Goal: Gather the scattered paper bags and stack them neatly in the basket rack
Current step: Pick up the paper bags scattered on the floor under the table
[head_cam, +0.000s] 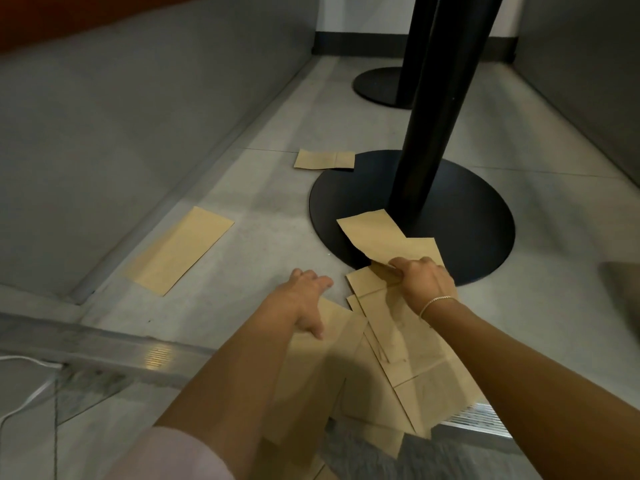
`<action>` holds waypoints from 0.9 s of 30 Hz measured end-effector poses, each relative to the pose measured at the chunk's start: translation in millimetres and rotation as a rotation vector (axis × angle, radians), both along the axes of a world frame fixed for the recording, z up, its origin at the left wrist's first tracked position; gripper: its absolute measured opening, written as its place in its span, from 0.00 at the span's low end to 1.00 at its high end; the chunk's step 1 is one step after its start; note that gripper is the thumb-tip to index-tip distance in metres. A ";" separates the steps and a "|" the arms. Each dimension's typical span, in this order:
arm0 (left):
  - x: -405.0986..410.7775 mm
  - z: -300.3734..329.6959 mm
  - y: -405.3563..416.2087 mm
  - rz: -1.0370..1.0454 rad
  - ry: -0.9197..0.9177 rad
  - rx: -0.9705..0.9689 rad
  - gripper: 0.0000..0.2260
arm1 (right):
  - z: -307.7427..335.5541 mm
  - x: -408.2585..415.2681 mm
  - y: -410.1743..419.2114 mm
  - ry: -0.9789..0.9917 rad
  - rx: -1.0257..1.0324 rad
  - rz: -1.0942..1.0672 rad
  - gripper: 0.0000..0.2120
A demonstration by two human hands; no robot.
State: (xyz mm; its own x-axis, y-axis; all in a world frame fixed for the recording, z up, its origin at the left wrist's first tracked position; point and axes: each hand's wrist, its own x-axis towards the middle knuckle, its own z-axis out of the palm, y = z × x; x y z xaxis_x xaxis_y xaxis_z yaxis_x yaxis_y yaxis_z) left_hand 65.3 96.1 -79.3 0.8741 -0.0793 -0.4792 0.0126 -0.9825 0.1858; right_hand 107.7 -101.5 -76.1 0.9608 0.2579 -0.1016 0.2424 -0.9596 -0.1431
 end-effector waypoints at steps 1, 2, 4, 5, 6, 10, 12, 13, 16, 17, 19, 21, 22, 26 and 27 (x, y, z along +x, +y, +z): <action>-0.7 -1.1 -1.8 -0.027 0.004 0.036 0.40 | 5.4 0.0 -3.6 -0.024 0.005 0.008 0.18; -0.4 -2.0 -3.1 -0.033 -0.002 0.065 0.38 | 11.3 -0.4 -7.3 -0.052 0.009 0.014 0.18; 1.1 -3.6 -4.3 -0.031 -0.006 0.123 0.33 | 24.2 -1.0 -13.1 -0.101 0.024 0.015 0.19; 1.2 -2.5 -7.1 -0.041 0.000 0.161 0.33 | 31.0 -1.7 -17.6 -0.123 0.027 0.010 0.18; 1.4 -2.9 -8.5 -0.057 0.006 0.205 0.34 | 36.8 -1.8 -20.5 -0.149 0.029 0.011 0.18; -1.1 5.2 -12.2 -0.089 0.012 0.276 0.29 | 63.4 -2.7 -34.2 -0.254 0.028 -0.020 0.17; -0.7 15.5 -9.3 -0.035 0.015 0.229 0.22 | 81.7 -4.9 -45.0 -0.295 0.020 -0.052 0.17; -0.5 22.3 -6.7 -0.003 0.008 0.205 0.18 | 91.0 -5.5 -50.2 -0.309 0.012 -0.070 0.17; 1.4 46.6 -3.4 0.047 -0.069 0.196 0.14 | 120.7 -9.0 -72.8 -0.349 -0.003 -0.153 0.19; 2.0 55.3 -3.5 0.066 -0.088 0.199 0.15 | 130.2 -10.9 -81.0 -0.363 0.003 -0.180 0.19; 3.1 72.9 -6.1 0.098 -0.120 0.194 0.15 | 149.3 -15.9 -98.4 -0.387 0.023 -0.231 0.18; 4.2 91.8 -12.4 0.096 -0.163 0.214 0.11 | 169.4 -22.1 -116.2 -0.422 0.045 -0.281 0.19; 5.7 101.9 -17.7 0.079 -0.188 0.236 0.12 | 180.1 -25.5 -125.3 -0.447 0.058 -0.306 0.19; 12.5 151.9 -48.4 0.066 -0.316 0.218 0.13 | 221.1 -35.0 -162.7 -0.576 0.132 -0.403 0.18; 15.2 164.8 -57.2 0.077 -0.380 0.169 0.09 | 230.9 -37.0 -172.8 -0.609 0.150 -0.427 0.18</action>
State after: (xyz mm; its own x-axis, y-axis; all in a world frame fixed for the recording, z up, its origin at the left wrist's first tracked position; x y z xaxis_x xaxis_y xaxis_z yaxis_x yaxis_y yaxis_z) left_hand 80.5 38.9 85.5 0.9915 0.0454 -0.1217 0.0491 -0.9984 0.0273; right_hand 70.8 -274.3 154.8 0.8552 -0.1800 0.4861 -0.0679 -0.9686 -0.2392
